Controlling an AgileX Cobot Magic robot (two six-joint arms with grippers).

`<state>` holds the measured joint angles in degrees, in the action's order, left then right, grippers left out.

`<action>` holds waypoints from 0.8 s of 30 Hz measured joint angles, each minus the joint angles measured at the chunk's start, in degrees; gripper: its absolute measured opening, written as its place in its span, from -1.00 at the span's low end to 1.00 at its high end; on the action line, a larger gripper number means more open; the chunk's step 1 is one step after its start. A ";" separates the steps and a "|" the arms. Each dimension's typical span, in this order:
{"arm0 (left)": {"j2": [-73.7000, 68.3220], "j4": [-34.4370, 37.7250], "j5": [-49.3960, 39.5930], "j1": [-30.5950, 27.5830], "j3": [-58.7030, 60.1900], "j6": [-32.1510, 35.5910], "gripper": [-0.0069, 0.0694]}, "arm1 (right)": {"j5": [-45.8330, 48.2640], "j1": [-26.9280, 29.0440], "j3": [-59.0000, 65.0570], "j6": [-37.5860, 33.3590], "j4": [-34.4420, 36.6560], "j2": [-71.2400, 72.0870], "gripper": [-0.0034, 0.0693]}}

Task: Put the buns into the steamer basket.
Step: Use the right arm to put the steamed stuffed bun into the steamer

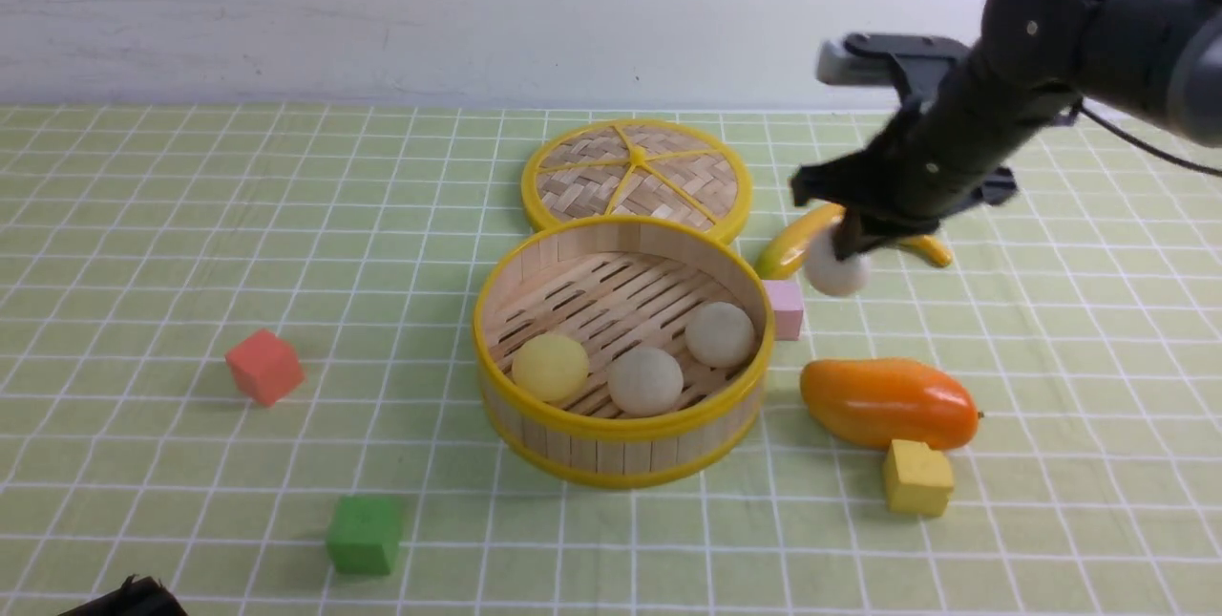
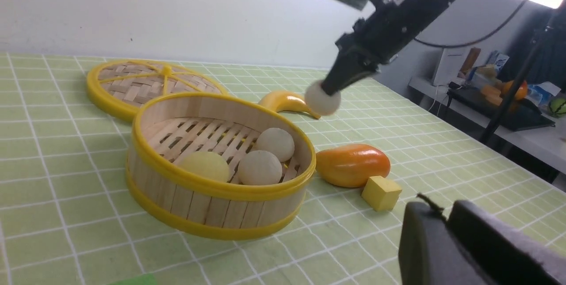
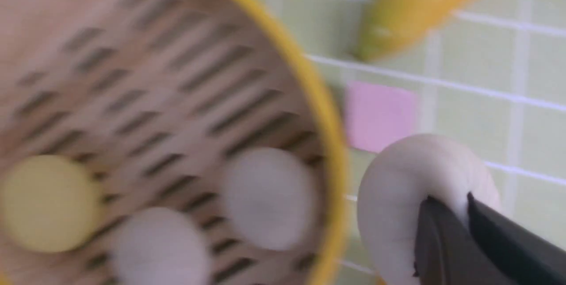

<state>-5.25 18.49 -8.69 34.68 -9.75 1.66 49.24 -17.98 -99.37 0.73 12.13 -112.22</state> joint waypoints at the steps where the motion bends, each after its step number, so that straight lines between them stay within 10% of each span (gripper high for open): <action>1: 0.00 -0.02 0.00 0.00 0.00 0.00 -0.63 | -1.78 -1.94 -0.76 -1.04 1.36 0.14 -0.87; 15: 0.00 -0.07 0.00 0.00 0.00 0.00 -0.62 | -8.65 -10.60 -6.92 -2.02 3.00 -14.03 -0.70; 24: 0.00 -0.07 -0.90 0.00 0.00 0.00 -0.59 | -5.32 -10.60 -7.06 -2.02 2.34 -8.36 0.29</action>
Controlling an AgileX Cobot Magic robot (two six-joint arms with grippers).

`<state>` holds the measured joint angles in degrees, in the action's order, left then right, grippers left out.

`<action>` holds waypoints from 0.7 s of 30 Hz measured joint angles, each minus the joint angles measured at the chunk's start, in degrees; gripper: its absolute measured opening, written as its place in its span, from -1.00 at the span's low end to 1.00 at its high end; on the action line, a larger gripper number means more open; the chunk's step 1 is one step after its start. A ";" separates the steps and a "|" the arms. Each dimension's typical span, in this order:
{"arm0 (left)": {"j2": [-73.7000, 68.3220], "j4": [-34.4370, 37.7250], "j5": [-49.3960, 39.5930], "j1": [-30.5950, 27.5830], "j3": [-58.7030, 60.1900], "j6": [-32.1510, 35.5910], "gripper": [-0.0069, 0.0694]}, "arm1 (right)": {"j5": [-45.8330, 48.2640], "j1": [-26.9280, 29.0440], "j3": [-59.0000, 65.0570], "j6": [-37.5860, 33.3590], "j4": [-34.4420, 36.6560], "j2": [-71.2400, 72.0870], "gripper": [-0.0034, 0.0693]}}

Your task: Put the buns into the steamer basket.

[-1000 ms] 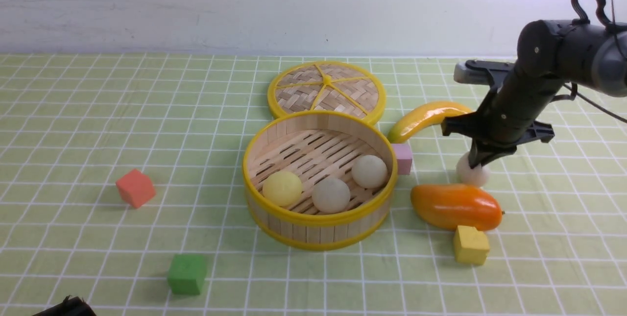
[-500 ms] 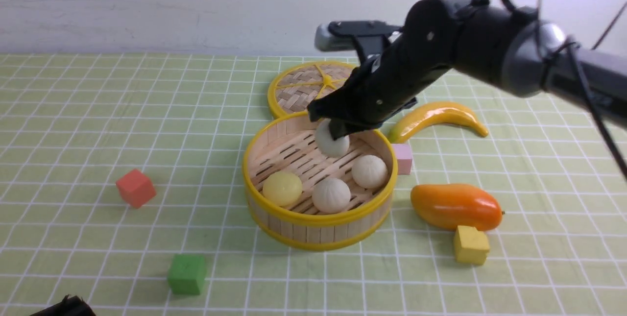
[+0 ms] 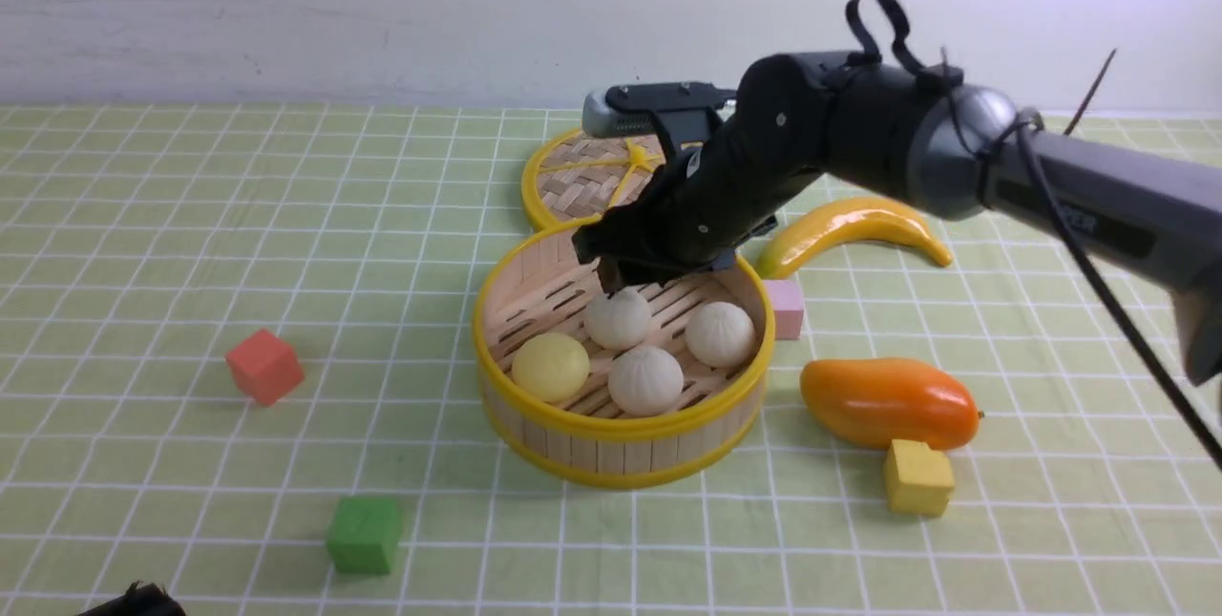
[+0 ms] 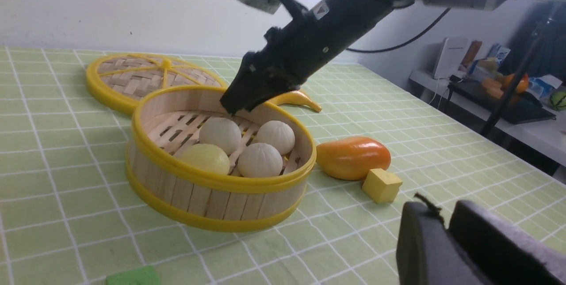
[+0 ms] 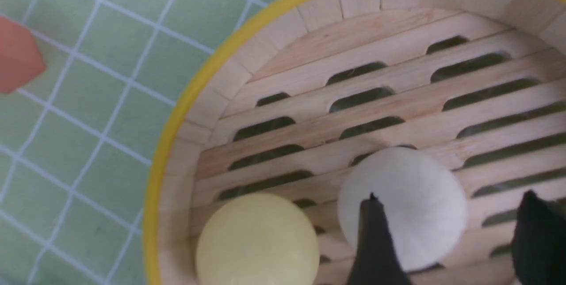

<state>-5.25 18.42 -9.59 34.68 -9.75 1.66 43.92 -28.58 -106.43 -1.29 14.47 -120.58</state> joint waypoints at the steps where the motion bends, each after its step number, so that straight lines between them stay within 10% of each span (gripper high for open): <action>1: 0.00 0.00 -0.07 0.00 0.00 0.00 -0.59 | 1.95 0.00 0.00 0.00 -0.44 2.30 0.32; 5: 0.00 0.00 -0.12 0.00 0.00 0.00 -0.58 | 13.67 0.00 0.22 2.72 -6.37 12.31 0.16; 13: 0.00 0.00 -0.19 0.00 0.00 0.00 -0.58 | 21.18 0.00 14.61 8.87 -11.44 30.70 -0.86; 21: 0.00 0.00 -0.19 0.00 0.00 0.00 -0.57 | 24.17 0.00 28.80 9.72 -10.60 45.36 -0.96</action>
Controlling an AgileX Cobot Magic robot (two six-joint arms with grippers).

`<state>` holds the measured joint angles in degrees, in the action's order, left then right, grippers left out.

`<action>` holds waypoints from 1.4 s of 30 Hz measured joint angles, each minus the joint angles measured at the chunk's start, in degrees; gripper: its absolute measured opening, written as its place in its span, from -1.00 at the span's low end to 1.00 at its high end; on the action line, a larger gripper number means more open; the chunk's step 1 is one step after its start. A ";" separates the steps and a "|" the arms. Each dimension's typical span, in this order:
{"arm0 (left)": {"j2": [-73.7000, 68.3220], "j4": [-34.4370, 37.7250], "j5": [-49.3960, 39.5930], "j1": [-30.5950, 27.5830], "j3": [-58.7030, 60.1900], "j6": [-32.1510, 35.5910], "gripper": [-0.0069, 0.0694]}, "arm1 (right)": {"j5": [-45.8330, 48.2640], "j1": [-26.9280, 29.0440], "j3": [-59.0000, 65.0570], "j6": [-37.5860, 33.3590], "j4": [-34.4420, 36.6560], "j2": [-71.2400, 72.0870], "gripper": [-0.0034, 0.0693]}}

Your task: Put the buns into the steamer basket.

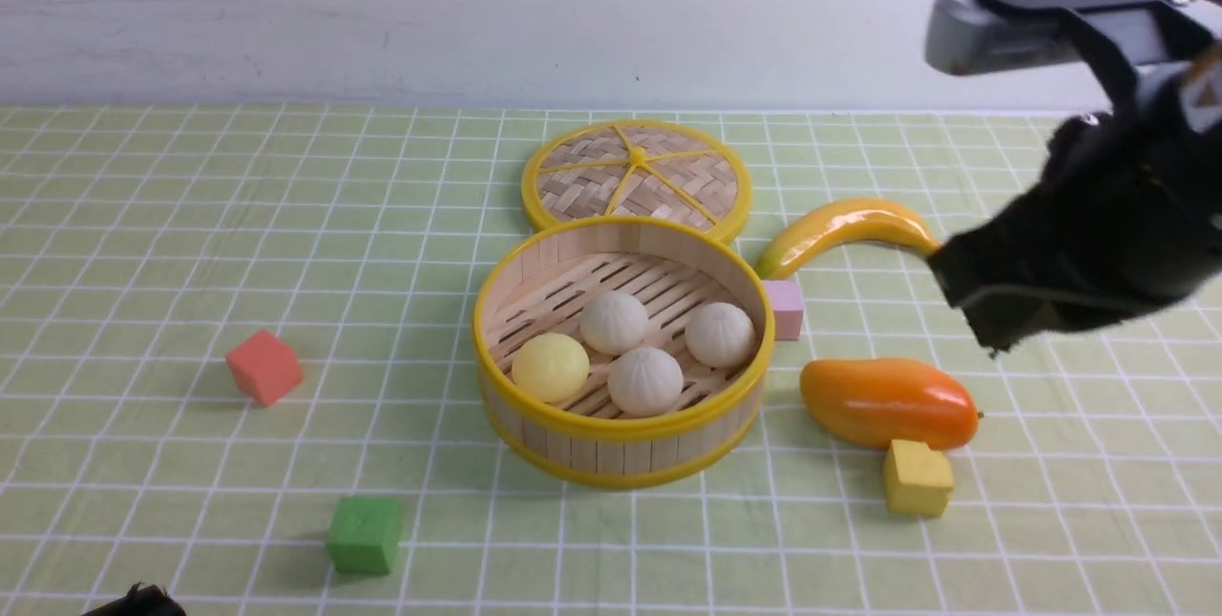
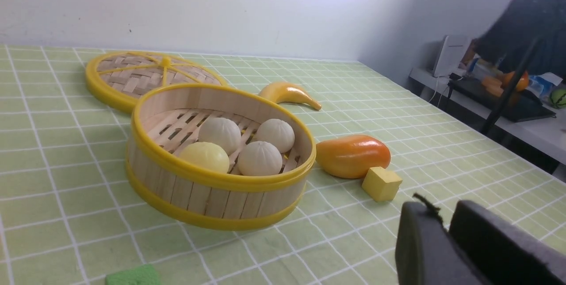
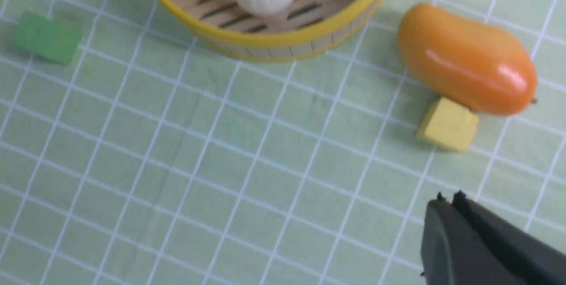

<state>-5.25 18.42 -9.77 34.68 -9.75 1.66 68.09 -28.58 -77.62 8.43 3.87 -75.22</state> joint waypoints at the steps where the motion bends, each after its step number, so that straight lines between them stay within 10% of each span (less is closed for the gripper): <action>1: 0.00 0.00 0.00 0.00 0.00 0.00 -0.57 | 1.86 0.00 1.00 0.05 0.10 2.03 -0.96; 12: -0.05 0.00 -0.08 0.00 0.00 0.00 -0.53 | 2.14 1.85 5.45 -0.62 -2.11 10.65 -0.96; 22: -0.05 0.00 -0.19 0.00 0.00 0.00 -0.51 | -34.34 21.38 53.82 -10.85 1.77 57.45 -0.96; 28: -0.05 0.00 -0.19 0.00 0.00 0.00 -0.49 | -39.01 27.62 72.63 -10.99 2.01 74.13 -0.96; 42: -0.05 0.00 -0.19 0.00 0.00 0.00 -0.48 | -45.19 29.17 78.50 -11.03 2.44 75.86 -0.96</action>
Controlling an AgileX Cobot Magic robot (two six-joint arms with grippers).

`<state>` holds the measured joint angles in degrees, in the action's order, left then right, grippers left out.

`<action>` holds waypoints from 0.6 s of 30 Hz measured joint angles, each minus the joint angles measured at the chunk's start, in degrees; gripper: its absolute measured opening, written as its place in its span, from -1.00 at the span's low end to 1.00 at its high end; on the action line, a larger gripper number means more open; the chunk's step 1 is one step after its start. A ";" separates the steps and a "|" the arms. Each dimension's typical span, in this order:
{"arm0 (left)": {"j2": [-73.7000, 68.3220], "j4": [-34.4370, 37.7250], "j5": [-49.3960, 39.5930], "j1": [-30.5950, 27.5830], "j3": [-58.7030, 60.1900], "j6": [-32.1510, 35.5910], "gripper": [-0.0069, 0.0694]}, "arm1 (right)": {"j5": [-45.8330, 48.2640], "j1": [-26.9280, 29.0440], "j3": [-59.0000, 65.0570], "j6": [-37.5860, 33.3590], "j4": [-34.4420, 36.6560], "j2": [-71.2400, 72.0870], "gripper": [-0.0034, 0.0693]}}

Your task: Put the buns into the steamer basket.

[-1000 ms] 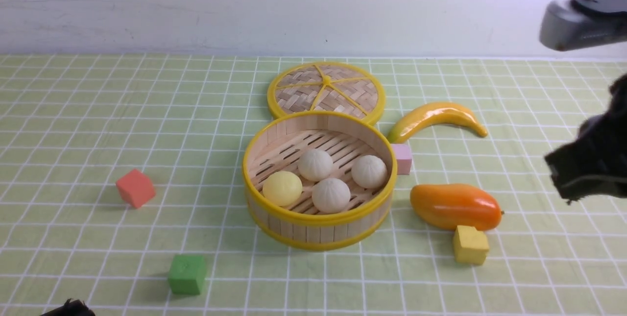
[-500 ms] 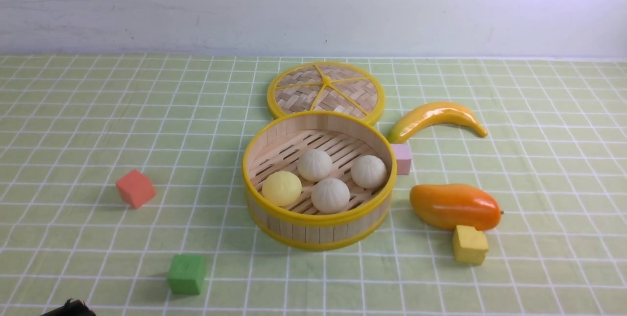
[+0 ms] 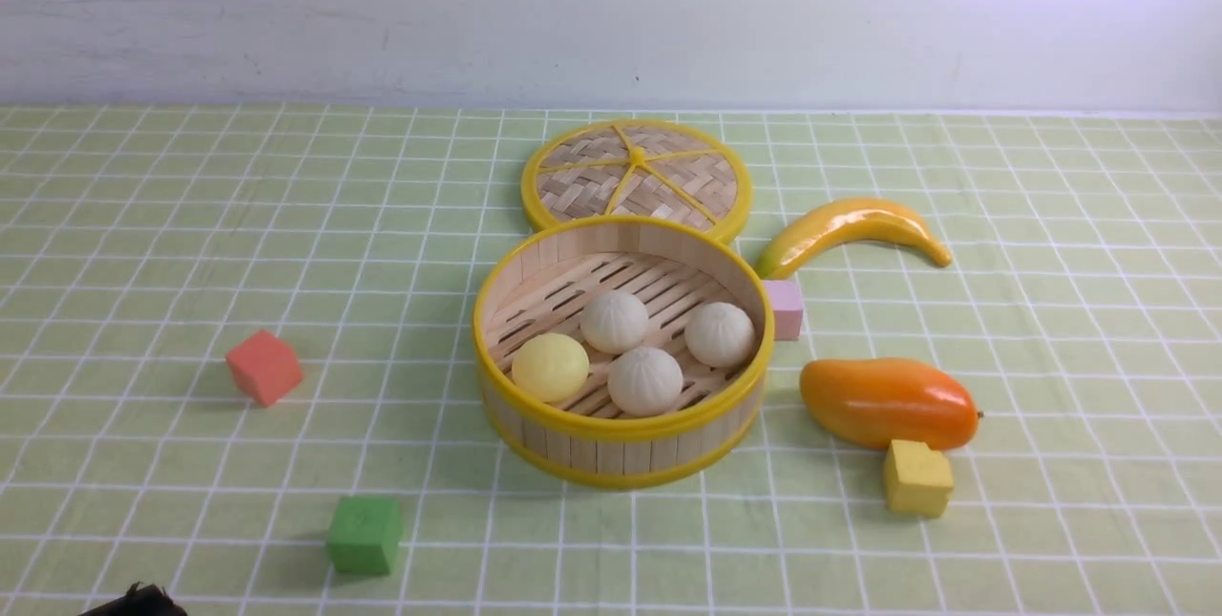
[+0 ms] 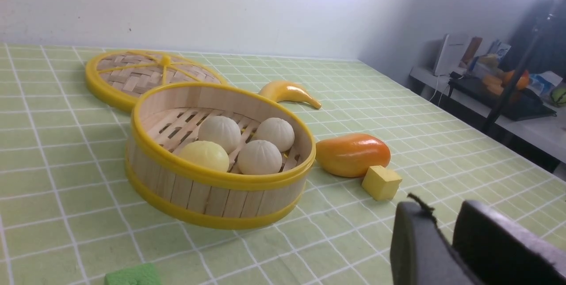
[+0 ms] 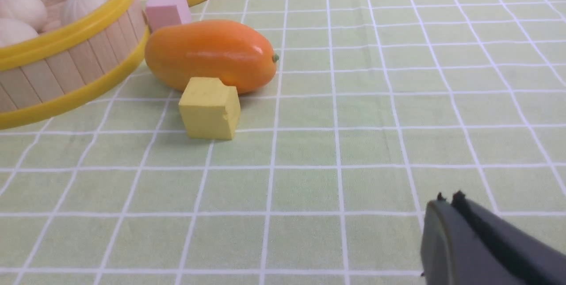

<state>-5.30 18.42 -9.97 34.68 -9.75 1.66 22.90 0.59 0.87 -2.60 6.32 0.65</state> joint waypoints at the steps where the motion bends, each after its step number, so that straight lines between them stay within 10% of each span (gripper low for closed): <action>1: 0.00 0.00 0.00 0.00 0.00 0.00 -0.48 | 0.00 0.00 0.00 0.00 0.00 0.00 -0.96; 18: 0.05 -0.87 1.21 0.00 0.19 0.40 -0.45 | -0.02 0.00 0.02 0.00 0.02 0.00 -0.92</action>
<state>-5.25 17.55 -8.76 34.68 -9.56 2.05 22.89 0.59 0.89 -2.60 6.34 0.65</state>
